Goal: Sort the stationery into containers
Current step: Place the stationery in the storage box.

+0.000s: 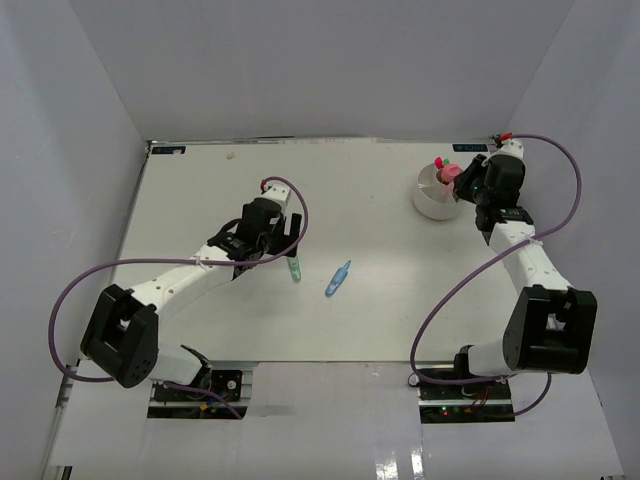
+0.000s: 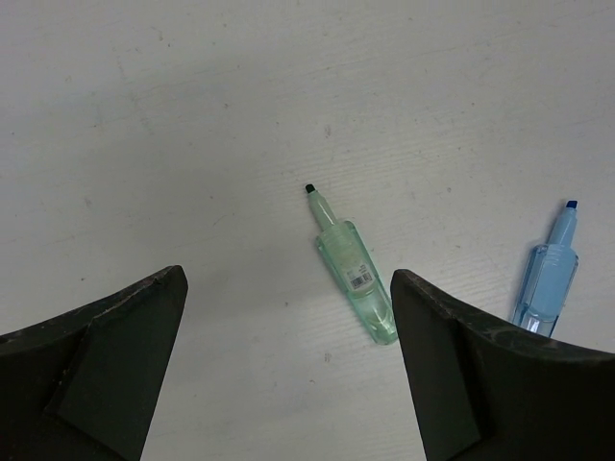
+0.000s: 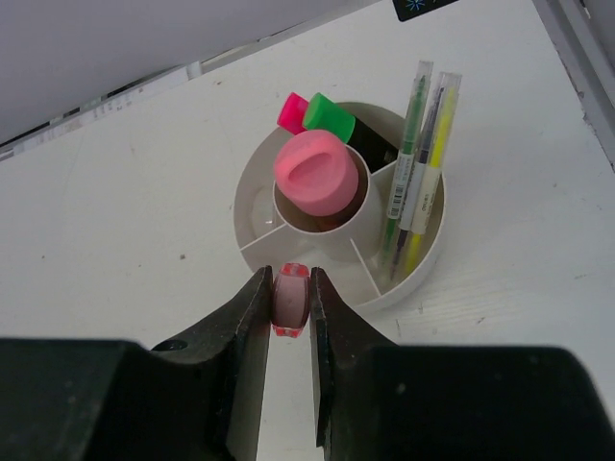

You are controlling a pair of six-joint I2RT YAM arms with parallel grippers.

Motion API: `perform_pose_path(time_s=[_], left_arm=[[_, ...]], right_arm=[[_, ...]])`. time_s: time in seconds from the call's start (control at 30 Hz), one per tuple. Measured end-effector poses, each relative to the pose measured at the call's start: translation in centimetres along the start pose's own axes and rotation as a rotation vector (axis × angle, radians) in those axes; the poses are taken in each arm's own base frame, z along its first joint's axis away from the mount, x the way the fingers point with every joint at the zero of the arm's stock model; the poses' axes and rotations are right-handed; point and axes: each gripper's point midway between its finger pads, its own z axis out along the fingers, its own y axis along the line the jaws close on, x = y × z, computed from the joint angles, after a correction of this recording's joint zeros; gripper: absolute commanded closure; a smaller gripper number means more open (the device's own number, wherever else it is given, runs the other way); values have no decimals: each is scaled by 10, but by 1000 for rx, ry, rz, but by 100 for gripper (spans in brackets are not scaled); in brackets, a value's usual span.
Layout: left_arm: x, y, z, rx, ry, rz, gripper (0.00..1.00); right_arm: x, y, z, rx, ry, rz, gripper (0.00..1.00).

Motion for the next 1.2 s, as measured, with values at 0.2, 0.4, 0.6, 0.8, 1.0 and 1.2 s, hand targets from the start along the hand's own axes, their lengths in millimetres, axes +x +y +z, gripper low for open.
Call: perform_pose_path(time_s=[0.2, 0.4, 0.6, 0.8, 1.0, 1.2], left_arm=[[1, 2, 0, -12, 4, 2, 2], [3, 4, -1, -18, 11, 4, 2], [4, 4, -1, -19, 16, 5, 2], [5, 4, -1, -19, 18, -1, 2], [6, 3, -2, -21, 31, -14, 2], [14, -1, -1, -17, 85, -63, 2]], right_arm=[[7, -6, 16, -6, 39, 32, 82], [30, -8, 32, -25, 116, 55, 69], [38, -10, 36, -31, 142, 72, 48], [37, -11, 36, -31, 144, 70, 35], [24, -7, 18, -39, 126, 41, 23], [-5, 10, -42, -110, 4, -12, 19]])
